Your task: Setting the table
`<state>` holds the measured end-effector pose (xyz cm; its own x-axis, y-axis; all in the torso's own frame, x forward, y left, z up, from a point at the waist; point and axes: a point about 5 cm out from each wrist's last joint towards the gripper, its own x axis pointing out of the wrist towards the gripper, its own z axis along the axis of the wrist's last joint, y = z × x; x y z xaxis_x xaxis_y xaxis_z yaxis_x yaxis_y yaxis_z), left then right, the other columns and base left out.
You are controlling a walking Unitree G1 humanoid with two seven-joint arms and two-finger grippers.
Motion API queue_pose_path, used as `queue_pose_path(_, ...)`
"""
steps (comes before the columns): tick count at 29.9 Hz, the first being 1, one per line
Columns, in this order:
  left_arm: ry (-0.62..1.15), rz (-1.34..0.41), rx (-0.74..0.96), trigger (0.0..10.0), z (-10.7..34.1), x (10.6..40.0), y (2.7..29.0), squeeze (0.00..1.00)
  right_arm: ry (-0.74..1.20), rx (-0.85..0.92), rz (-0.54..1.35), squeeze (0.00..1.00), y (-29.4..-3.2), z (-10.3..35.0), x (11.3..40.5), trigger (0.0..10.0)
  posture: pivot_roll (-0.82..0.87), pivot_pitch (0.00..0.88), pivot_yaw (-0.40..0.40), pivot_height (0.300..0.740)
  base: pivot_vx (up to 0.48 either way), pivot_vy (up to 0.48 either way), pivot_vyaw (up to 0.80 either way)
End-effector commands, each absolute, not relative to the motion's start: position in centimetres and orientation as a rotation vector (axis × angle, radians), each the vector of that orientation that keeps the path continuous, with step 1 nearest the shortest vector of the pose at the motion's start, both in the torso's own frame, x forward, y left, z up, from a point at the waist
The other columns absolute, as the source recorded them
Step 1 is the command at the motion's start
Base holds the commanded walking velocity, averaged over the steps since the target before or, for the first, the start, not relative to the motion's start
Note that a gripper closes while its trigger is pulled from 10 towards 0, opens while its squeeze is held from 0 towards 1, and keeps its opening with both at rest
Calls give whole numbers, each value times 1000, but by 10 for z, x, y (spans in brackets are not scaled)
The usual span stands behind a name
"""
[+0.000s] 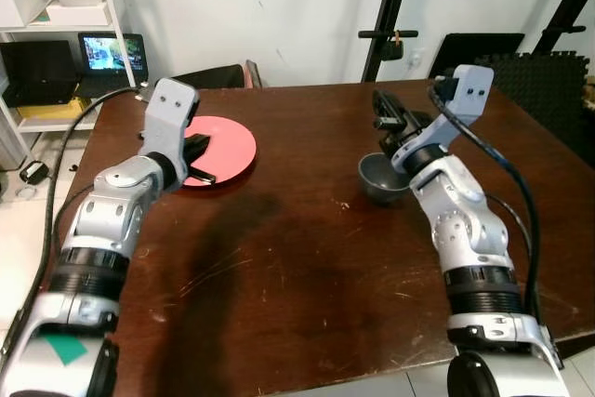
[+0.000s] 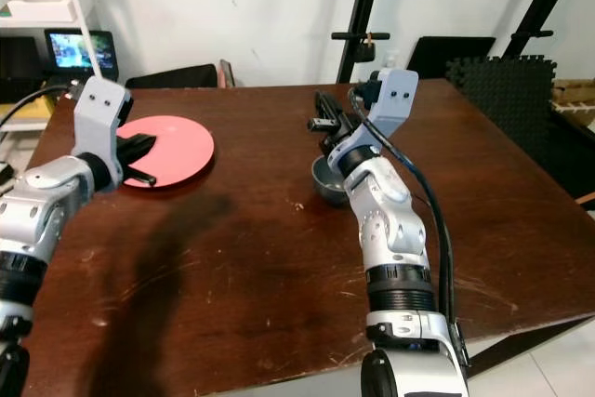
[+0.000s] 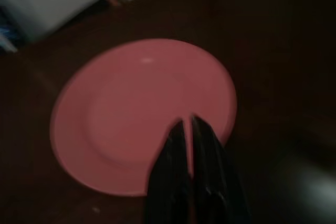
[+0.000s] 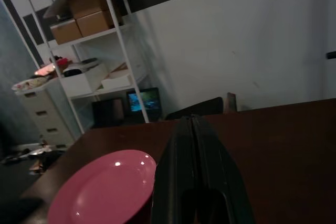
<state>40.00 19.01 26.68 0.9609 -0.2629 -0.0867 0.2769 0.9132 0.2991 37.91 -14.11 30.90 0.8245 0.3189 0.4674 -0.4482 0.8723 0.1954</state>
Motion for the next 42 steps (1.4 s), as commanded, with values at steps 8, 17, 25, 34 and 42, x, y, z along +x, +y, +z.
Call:
queue_pose_path(8,124,-274,532,10000,270,418,194,0,-501,265,504,0,-138,334,368,10000,9,289,59,740,0,0,0)
queue_pose_path(17,98,-246,578,10000,284,422,197,0,-551,279,546,0,-132,354,344,10000,-30,369,56,740,0,0,0)
queue_pose_path(25,138,-199,691,10000,276,423,203,0,-544,285,545,0,-132,359,335,10000,-37,388,47,740,0,0,0)
queue_pose_path(34,262,-380,723,10000,257,415,213,0,-526,288,544,0,-131,356,335,10000,-5,350,56,740,0,0,0)
queue_pose_path(42,310,-484,703,10000,248,408,222,0,-525,292,540,0,-131,355,338,10000,19,317,61,740,0,0,0)
